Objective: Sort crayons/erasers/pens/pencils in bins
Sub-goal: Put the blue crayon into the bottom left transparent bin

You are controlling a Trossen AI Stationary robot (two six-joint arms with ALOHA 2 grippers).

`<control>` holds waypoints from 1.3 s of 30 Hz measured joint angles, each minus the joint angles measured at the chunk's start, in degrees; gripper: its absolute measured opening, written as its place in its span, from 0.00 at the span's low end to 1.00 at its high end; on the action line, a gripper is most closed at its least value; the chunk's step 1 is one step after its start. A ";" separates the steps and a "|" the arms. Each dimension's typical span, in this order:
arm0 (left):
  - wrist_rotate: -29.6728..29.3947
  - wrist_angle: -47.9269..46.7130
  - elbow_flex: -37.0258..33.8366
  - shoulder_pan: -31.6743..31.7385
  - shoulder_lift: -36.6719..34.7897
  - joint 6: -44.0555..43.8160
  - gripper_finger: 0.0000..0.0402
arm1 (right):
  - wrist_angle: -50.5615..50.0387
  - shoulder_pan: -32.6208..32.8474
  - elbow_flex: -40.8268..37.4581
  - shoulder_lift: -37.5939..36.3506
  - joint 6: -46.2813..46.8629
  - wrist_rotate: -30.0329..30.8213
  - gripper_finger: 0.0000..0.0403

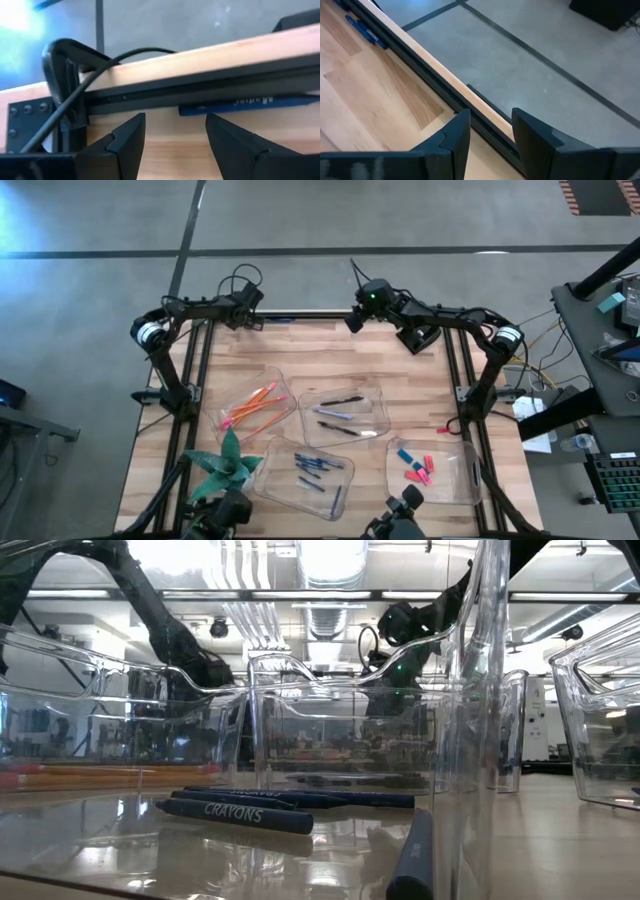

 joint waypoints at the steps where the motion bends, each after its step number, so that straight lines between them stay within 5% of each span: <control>1: -0.89 0.24 0.00 0.00 0.00 -0.12 0.49 | 0.00 0.00 0.00 0.00 -0.20 0.00 0.34; 17: -12.95 -2.51 0.00 0.03 0.36 0.60 0.49 | 0.02 0.00 0.00 0.00 -0.87 0.00 0.34; 30: -11.84 1.11 0.96 -0.18 4.52 3.54 0.49 | 0.02 -0.01 0.00 0.00 -0.87 0.00 0.34; 39: -5.61 1.52 1.18 -0.62 4.26 9.24 0.49 | 0.03 -0.01 0.00 0.00 -1.67 0.02 0.34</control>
